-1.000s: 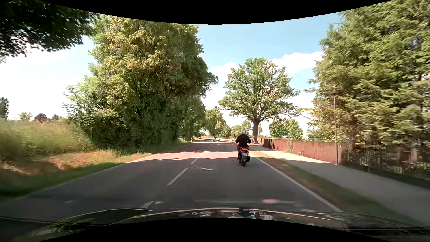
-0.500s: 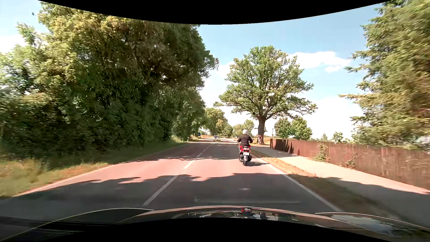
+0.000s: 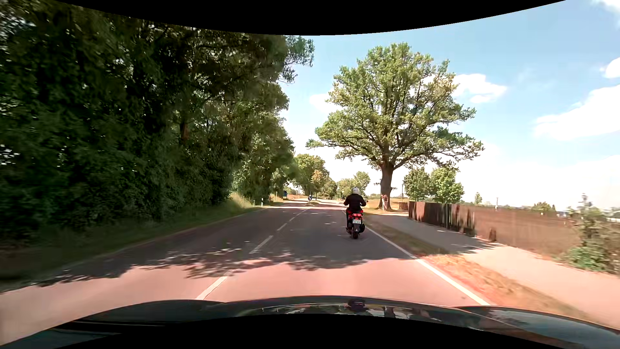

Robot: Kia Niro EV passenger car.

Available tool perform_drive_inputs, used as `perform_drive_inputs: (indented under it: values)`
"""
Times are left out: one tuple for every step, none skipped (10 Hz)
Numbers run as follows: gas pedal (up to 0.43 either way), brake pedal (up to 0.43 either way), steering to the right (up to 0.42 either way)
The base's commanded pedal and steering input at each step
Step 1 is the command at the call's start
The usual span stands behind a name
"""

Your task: Follow the waypoints while adhering to traffic rules and regulations

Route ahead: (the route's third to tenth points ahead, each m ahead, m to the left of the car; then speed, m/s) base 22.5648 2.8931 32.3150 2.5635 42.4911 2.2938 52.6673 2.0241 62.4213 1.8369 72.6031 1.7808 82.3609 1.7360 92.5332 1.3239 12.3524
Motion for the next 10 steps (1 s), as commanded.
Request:
perform_drive_inputs:
  values:
    - [0.189,0.006,0.0]
    - [0.189,0.006,0.0]
    - [0.189,0.006,0.0]
    - [0.189,0.006,0.001]
    - [0.189,0.006,0.003]
    - [0.189,0.006,0.004]
    - [0.189,0.006,0.007]
    - [0.189,0.006,0.008]
    - [0.189,0.006,0.008]
    - [0.197,0.006,0.008]
